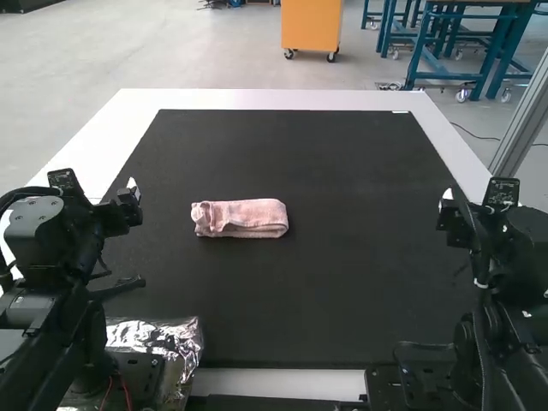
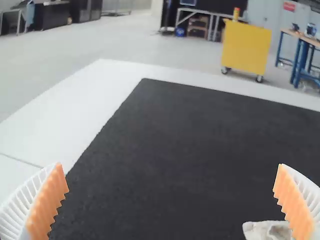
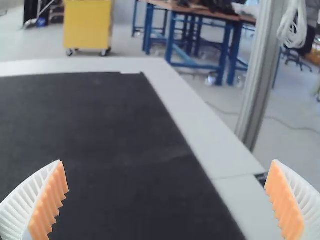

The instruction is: Fold the towel.

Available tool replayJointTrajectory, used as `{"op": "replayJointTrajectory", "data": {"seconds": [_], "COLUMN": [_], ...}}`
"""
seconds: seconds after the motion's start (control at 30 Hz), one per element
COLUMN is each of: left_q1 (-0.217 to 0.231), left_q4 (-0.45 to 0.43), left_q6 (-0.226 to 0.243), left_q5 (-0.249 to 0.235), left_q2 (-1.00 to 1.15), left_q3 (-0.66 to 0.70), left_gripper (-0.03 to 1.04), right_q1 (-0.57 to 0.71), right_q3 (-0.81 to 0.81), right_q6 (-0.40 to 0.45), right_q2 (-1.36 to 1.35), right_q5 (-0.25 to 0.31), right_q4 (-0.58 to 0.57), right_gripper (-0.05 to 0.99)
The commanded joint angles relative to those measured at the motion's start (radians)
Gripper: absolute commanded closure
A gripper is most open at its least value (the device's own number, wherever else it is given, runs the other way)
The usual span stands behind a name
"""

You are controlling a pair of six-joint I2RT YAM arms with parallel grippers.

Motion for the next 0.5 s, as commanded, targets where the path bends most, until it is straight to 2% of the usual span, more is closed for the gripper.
{"op": "replayJointTrajectory", "data": {"seconds": [0.0, 0.07, 0.2, 0.47], "left_q1": [-0.002, 0.002, 0.002, 0.004], "left_q4": [0.002, -0.004, -0.007, -0.007], "left_q6": [-0.073, -0.100, -0.107, -0.110], "left_q5": [0.011, 0.011, 0.011, 0.011], "left_q2": [-0.002, -0.002, -0.002, -0.002], "left_q3": [-0.007, -0.005, -0.005, -0.005], "left_gripper": [0.04, 0.04, 0.04, 0.04], "right_q1": [-0.008, -0.005, -0.005, -0.005], "right_q3": [-0.007, -0.007, -0.007, -0.007], "right_q6": [0.041, 0.041, 0.039, 0.039], "right_q2": [-0.008, -0.009, -0.009, -0.009], "right_q5": [-0.037, -0.087, -0.213, -0.215], "right_q4": [-0.008, -0.012, -0.055, -0.061], "right_gripper": [0.03, 0.03, 0.03, 0.03]}}
